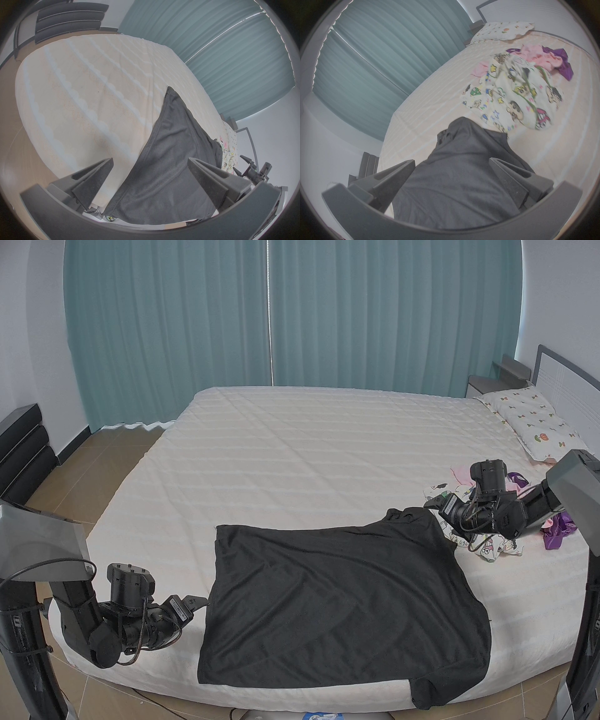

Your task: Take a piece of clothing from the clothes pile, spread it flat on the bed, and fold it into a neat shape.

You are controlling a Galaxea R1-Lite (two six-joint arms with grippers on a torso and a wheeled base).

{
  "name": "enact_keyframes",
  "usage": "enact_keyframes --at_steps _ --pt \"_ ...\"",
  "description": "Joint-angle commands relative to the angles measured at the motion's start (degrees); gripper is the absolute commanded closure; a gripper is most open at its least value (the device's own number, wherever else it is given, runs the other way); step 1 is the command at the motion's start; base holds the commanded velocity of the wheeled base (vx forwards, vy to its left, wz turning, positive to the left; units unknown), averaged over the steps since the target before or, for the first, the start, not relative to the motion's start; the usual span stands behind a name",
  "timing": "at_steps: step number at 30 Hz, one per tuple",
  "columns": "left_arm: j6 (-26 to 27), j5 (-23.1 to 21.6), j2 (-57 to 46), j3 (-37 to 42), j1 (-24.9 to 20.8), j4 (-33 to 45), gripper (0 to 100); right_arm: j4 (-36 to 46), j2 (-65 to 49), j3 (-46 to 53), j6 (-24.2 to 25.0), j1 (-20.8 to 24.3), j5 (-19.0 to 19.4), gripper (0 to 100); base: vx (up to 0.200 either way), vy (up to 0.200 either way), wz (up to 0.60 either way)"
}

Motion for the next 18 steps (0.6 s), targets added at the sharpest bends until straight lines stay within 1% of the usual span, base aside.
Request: enact_keyframes --at_steps 1,4,7,9,11,12,13,18 --pt "-0.8 -1.4 -0.1 0.8 0.1 0.0 0 7.4 13.1 -16.0 -4.1 0.2 -2.0 0 0.0 0.0 0.0" --pt "-0.8 -1.5 -0.1 1.4 0.1 0.0 0 9.3 15.0 -20.1 -6.6 0.1 -3.6 0 0.0 0.0 0.0" --pt "-0.8 -1.6 0.2 1.5 0.1 0.0 0 11.2 16.4 -23.8 -6.3 0.3 -3.8 0 0.0 0.0 0.0" --pt "-0.8 -1.6 0.2 1.5 0.0 0.0 0 11.2 17.0 -24.9 -3.1 0.9 -3.6 0 0.0 0.0 0.0" --pt "-0.8 -1.6 0.2 1.5 0.0 0.0 0 11.0 17.5 -25.6 1.1 2.3 -3.3 0 0.0 0.0 0.0" --pt "-0.8 -1.6 0.2 1.5 0.0 0.0 0 11.0 17.5 -25.6 1.1 2.3 -3.3 0 0.0 0.0 0.0" --pt "-0.8 -1.6 0.2 1.7 0.0 0.0 0 11.5 18.7 -28.2 4.2 3.0 -3.1 0 0.0 0.0 0.0" --pt "-0.8 -1.6 0.2 1.8 0.0 0.0 0 13.0 22.5 -35.0 7.8 4.2 -3.2 0 0.0 0.0 0.0"
